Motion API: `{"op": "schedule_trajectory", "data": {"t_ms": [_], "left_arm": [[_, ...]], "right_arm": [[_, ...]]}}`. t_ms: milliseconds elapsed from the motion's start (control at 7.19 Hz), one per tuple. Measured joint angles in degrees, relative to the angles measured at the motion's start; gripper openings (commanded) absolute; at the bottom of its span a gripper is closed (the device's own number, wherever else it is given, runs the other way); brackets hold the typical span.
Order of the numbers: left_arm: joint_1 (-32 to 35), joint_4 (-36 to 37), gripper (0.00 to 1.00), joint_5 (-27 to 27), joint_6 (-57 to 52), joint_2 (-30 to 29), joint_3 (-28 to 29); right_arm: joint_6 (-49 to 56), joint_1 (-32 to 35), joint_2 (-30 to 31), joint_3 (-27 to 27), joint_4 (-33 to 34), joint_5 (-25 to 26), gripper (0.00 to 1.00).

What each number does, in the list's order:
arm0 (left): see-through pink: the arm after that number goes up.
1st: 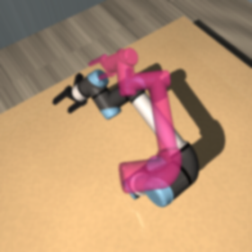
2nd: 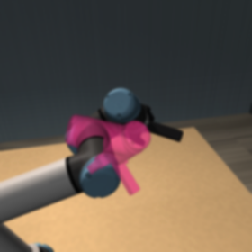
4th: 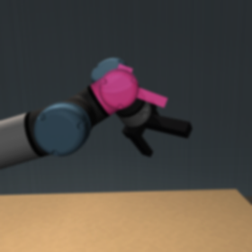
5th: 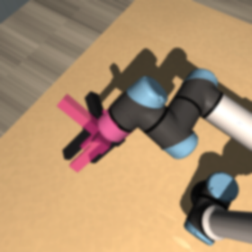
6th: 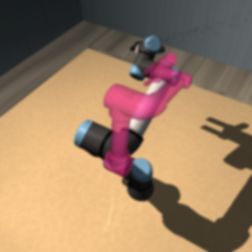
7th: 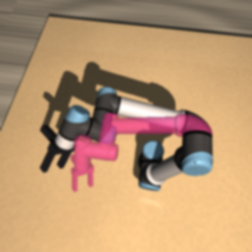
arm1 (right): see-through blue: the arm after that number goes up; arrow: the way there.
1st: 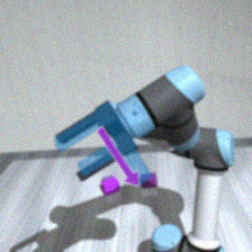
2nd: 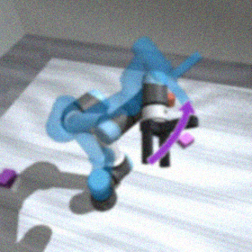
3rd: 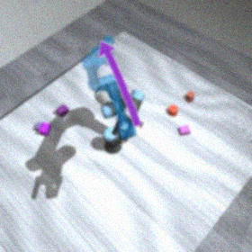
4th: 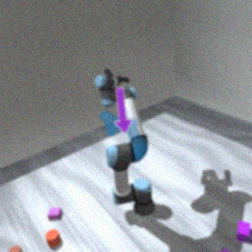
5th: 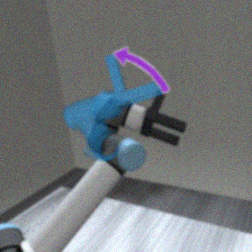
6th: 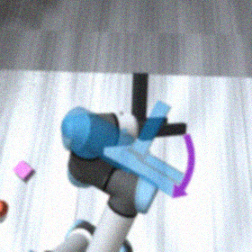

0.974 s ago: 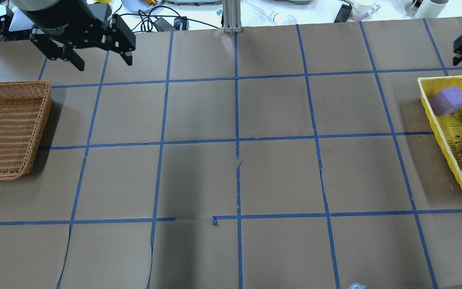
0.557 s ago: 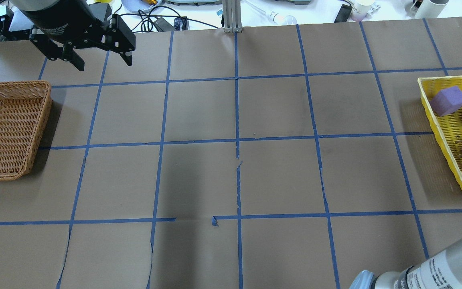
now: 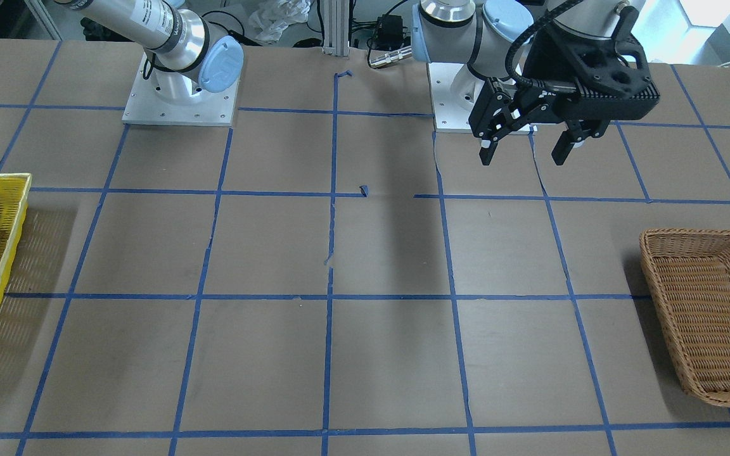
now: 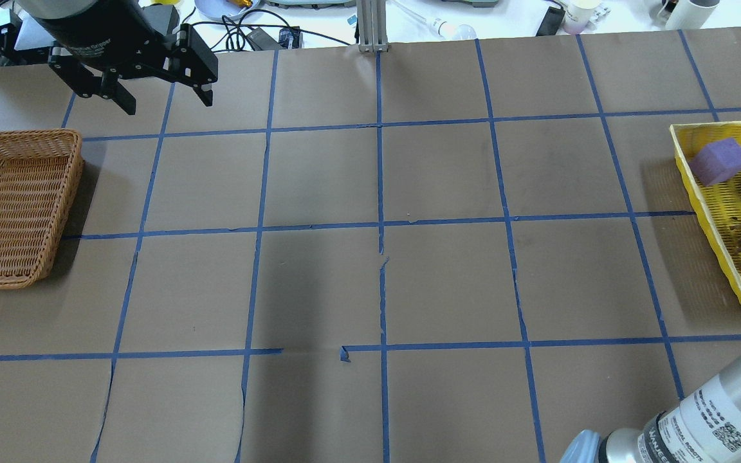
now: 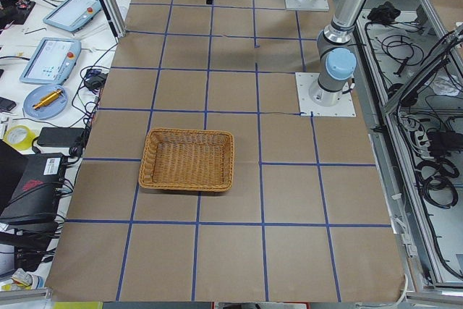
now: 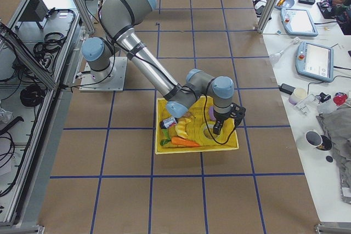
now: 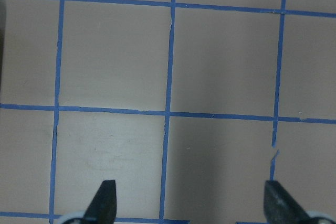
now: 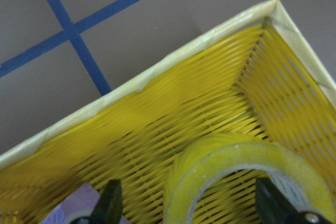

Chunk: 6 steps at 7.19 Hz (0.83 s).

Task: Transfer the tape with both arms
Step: 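Move the right gripper down into the yellow basket over the tape roll, then close the right gripper on the rim of the clear tape roll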

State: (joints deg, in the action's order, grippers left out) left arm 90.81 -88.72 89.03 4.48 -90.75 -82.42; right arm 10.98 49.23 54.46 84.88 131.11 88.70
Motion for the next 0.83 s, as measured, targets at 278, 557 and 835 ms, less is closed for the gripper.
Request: {"op": "schedule_trajectory", "data": {"t_ms": [278,557,835], "left_arm": [[0.02,0.03,1.00,-0.03,0.00,-0.02,0.01],[0.03,0.04,1.00,-0.05,0.00,0.01,0.00],[0.02,0.00,1.00,0.03,0.00,0.04,-0.01]], "right_arm": [[-1.74,-0.07,-0.02,1.47,0.02,0.63,0.90],[-2.99,-0.08,0.12,1.80,-0.03,0.96,0.47],[-3.30,-0.08,0.14,1.92,-0.39,0.80,0.00]]}}
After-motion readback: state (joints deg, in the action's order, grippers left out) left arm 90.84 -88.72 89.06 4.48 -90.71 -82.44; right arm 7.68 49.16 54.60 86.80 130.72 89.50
